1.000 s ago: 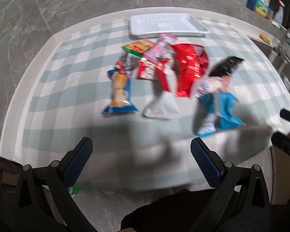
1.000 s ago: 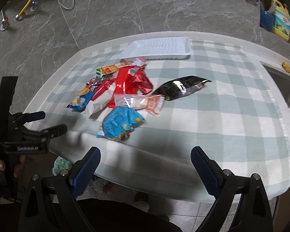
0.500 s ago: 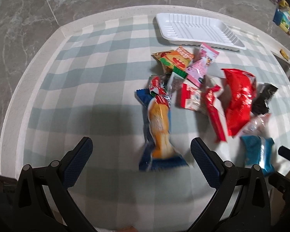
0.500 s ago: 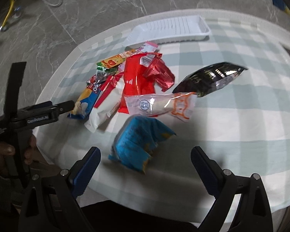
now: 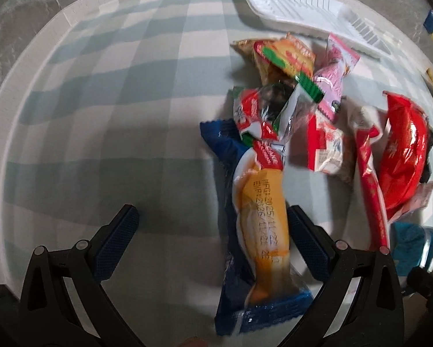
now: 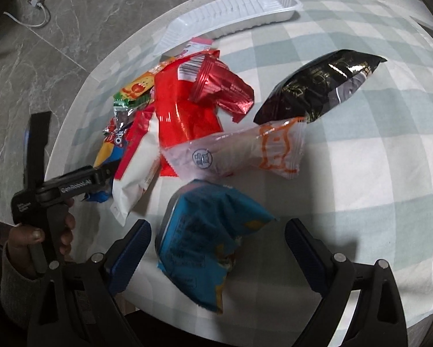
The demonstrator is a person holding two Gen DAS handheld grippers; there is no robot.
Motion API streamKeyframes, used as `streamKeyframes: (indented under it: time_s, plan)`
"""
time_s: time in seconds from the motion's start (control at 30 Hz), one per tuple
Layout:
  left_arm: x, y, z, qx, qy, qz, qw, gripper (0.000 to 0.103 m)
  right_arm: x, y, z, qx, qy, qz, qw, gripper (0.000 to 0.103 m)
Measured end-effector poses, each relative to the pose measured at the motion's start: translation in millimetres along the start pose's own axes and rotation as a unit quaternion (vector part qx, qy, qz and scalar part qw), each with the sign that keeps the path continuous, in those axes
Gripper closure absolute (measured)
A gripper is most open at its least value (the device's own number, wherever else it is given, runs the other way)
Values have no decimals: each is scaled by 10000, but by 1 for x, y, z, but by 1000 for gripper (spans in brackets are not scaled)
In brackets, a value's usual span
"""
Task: Organize snacks
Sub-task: 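Grasp the blue cake bar with the left tool while the right tool grasps the blue chip bag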
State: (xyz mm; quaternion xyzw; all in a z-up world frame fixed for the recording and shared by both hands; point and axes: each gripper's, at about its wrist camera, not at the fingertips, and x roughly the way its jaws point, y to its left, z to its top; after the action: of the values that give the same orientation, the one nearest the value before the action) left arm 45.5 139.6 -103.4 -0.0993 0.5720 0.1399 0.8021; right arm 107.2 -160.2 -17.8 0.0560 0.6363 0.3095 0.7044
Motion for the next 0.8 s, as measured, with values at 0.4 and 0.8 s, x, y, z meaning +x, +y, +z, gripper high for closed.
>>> streamKeyframes:
  time_s: [0.4, 0.8]
  plan:
    - [3, 1, -4, -117, -500, 6, 9987, 0, 1, -5, 4, 169, 10, 240, 9996, 0]
    - [-4, -7, -9, 132, -549, 31, 9984, 17, 0, -3, 3, 18, 76, -4, 10000, 8]
